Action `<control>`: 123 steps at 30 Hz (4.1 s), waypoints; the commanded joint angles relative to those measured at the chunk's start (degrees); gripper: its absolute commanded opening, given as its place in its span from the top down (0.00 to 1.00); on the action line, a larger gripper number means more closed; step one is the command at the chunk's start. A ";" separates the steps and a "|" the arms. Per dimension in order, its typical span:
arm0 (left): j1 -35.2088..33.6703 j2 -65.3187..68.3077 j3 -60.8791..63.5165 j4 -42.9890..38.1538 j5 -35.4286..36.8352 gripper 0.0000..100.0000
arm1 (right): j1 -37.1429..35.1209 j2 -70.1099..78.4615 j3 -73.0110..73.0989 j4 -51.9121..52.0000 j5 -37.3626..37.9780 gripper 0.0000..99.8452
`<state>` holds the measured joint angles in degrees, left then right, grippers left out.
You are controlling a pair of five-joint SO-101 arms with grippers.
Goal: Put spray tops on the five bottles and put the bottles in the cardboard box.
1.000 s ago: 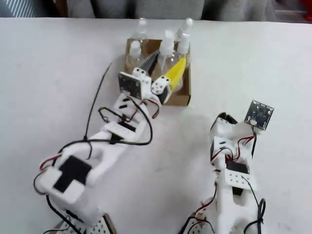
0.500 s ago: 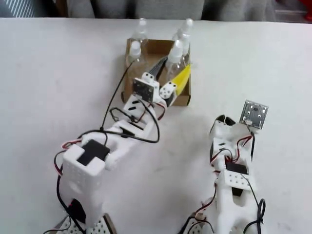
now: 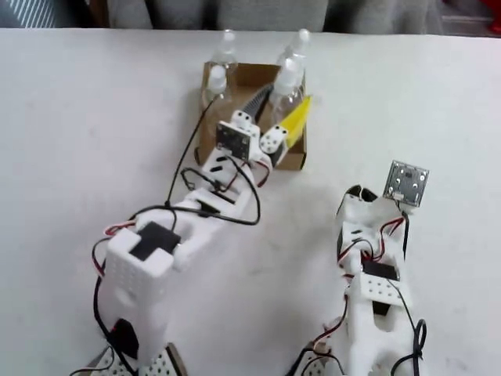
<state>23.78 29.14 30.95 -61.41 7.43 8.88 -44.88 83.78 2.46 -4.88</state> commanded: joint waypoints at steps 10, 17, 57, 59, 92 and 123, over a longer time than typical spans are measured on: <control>1.01 8.22 -7.47 -1.23 -6.33 0.90 | 0.22 0.13 -0.44 -0.92 0.70 0.98; 1.01 8.84 -7.21 -1.23 -6.33 0.90 | 0.22 0.13 -0.44 -0.92 0.70 0.98; 1.89 1.71 -1.58 18.81 -6.33 0.57 | 1.54 0.04 0.70 -0.92 0.79 0.98; 1.89 0.75 -0.88 18.90 -6.33 0.57 | 1.54 0.04 0.70 -0.92 0.79 0.98; 3.65 -17.63 7.65 24.79 -6.24 0.57 | 1.45 0.04 0.79 -0.92 0.79 0.98; 3.21 -56.66 7.82 67.78 -5.98 0.58 | 1.19 0.04 0.79 -0.92 0.79 0.98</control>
<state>26.51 -19.12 39.74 0.04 1.36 9.93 -44.88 85.01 2.46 -4.79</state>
